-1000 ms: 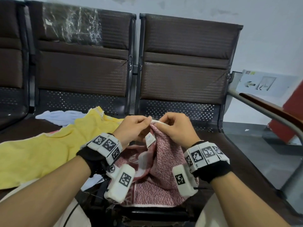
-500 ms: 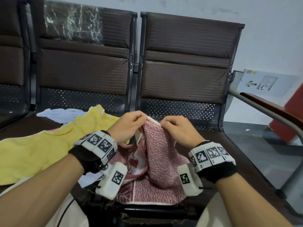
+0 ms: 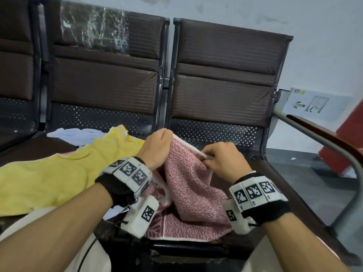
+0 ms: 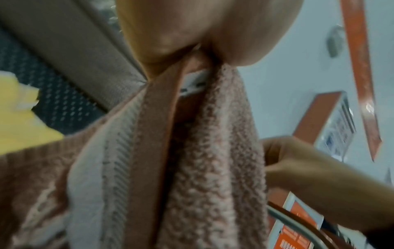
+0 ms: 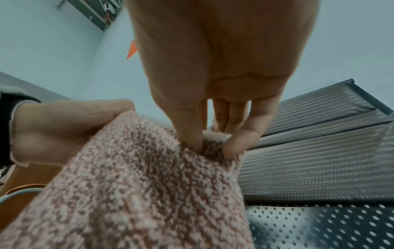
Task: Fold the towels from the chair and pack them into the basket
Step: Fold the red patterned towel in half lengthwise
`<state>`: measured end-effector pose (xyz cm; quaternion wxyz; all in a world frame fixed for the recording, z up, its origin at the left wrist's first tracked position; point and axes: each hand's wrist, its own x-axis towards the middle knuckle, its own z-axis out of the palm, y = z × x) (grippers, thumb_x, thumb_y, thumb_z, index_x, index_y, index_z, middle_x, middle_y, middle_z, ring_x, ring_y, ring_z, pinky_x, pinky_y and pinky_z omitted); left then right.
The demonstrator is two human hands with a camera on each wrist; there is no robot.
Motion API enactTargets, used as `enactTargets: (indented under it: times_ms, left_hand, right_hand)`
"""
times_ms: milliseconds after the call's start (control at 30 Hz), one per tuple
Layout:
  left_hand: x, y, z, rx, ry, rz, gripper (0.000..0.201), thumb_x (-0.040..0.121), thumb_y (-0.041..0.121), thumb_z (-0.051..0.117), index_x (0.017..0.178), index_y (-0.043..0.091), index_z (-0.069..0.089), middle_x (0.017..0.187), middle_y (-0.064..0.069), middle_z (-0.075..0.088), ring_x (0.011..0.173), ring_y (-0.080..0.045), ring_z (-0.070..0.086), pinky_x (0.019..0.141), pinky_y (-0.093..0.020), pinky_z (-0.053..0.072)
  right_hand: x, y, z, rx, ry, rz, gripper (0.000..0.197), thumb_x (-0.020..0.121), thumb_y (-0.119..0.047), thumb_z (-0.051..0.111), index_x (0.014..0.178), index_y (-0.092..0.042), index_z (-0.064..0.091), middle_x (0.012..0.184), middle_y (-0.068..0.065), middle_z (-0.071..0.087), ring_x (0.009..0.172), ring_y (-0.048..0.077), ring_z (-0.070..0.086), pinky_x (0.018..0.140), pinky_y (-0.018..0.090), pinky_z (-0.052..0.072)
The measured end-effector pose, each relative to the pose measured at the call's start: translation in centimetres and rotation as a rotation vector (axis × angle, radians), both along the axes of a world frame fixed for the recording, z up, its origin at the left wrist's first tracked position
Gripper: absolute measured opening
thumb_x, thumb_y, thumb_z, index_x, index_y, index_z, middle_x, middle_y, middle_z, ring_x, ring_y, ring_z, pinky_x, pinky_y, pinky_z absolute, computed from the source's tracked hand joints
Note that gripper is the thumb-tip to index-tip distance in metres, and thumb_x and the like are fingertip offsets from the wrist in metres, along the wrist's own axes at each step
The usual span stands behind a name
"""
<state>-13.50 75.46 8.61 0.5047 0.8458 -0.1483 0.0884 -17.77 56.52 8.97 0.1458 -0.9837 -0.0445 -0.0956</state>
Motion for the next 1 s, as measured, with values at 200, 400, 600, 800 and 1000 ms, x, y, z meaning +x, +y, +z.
enactTargets:
  times_ms: [200, 400, 600, 800, 1000]
  left_hand:
    - [-1.6, 1.7, 2.0, 0.123, -0.137, -0.201, 0.044, 0.085, 0.060, 0.030, 0.082, 0.017, 0.036, 0.064, 0.004, 0.038, 0.054, -0.007, 0.036, 0.054, -0.025, 0.028]
    - [-3.4, 2.8, 5.5, 0.345, -0.158, -0.320, 0.024, 0.098, 0.036, 0.035, 0.095, 0.014, 0.029, 0.069, -0.003, 0.040, 0.058, -0.016, 0.038, 0.057, -0.034, 0.032]
    - [-5.7, 4.8, 11.7, 0.079, -0.287, -0.361, 0.006, 0.098, 0.024, 0.042, 0.096, 0.023, 0.037, 0.086, -0.004, 0.046, 0.074, -0.016, 0.047, 0.068, -0.038, 0.040]
    - [-5.3, 5.0, 13.1, 0.126, -0.297, -0.217, 0.013, 0.096, 0.014, 0.049, 0.095, 0.004, 0.058, 0.087, -0.009, 0.058, 0.082, -0.021, 0.053, 0.070, -0.033, 0.034]
    - [-4.2, 3.9, 12.9, -0.213, -0.120, -0.207, 0.029, 0.096, 0.015, 0.049, 0.069, 0.023, 0.054, 0.063, 0.004, 0.043, 0.059, -0.011, 0.037, 0.059, -0.029, 0.027]
  right_hand:
    - [-0.6, -0.3, 2.3, 0.106, -0.141, -0.002, 0.005, 0.082, -0.021, 0.065, 0.079, -0.020, 0.062, 0.093, 0.000, 0.050, 0.094, 0.015, 0.044, 0.075, 0.023, 0.034]
    - [-2.4, -0.4, 6.7, 0.333, -0.250, -0.054, 0.013, 0.084, -0.017, 0.063, 0.077, -0.021, 0.052, 0.071, -0.004, 0.062, 0.072, 0.018, 0.057, 0.058, 0.024, 0.032]
    - [-5.6, 0.3, 13.2, 0.532, -0.639, 0.056, 0.019, 0.080, -0.013, 0.071, 0.077, -0.028, 0.060, 0.071, -0.016, 0.062, 0.067, -0.006, 0.056, 0.061, 0.012, 0.042]
    - [-7.0, 1.4, 15.9, 0.587, -0.696, 0.055, 0.014, 0.082, -0.011, 0.070, 0.084, -0.024, 0.064, 0.077, -0.020, 0.061, 0.074, -0.010, 0.055, 0.065, 0.000, 0.037]
    - [-6.2, 1.2, 15.1, 0.568, -0.738, 0.009, 0.014, 0.085, -0.011, 0.066, 0.086, -0.025, 0.063, 0.076, -0.021, 0.058, 0.073, -0.013, 0.053, 0.065, -0.001, 0.035]
